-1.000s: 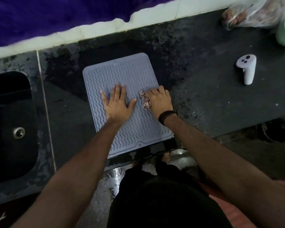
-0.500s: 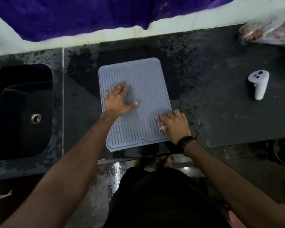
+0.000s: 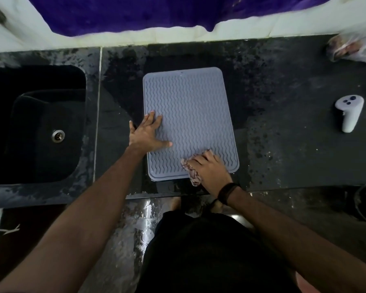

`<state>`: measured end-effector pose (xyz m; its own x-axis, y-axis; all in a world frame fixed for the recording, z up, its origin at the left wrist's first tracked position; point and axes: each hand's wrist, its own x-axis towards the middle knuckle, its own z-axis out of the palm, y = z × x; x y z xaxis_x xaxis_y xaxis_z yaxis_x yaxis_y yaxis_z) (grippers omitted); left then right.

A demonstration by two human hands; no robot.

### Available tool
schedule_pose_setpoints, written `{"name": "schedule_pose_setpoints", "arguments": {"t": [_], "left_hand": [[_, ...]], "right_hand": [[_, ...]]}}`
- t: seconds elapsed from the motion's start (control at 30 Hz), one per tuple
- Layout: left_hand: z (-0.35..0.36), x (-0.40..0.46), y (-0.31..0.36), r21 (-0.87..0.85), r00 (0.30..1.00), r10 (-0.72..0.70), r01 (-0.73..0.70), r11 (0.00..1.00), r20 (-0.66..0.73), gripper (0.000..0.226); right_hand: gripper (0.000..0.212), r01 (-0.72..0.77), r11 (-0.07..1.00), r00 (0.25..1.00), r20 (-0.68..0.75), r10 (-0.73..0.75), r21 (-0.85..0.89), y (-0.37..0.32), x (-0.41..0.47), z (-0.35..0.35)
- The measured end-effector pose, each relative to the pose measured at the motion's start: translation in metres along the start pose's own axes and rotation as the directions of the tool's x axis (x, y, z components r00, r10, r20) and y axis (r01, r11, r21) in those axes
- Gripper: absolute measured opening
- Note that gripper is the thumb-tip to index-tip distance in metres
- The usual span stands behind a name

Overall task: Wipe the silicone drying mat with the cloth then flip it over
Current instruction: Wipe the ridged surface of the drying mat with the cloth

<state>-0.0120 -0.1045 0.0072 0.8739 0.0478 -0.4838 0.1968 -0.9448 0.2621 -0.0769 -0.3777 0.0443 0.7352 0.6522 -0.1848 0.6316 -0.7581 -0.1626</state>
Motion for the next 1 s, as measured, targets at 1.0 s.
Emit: {"name": "schedule_pose_setpoints", "arguments": {"t": [1.0], "left_hand": [[0.02,0.001,-0.058,-0.041,0.928,0.224,-0.247,0.968,-0.297,0.075]], "right_hand": [[0.059,-0.208,0.953,0.973,-0.049,0.224,0.221,-0.026,0.197,-0.038]]}}
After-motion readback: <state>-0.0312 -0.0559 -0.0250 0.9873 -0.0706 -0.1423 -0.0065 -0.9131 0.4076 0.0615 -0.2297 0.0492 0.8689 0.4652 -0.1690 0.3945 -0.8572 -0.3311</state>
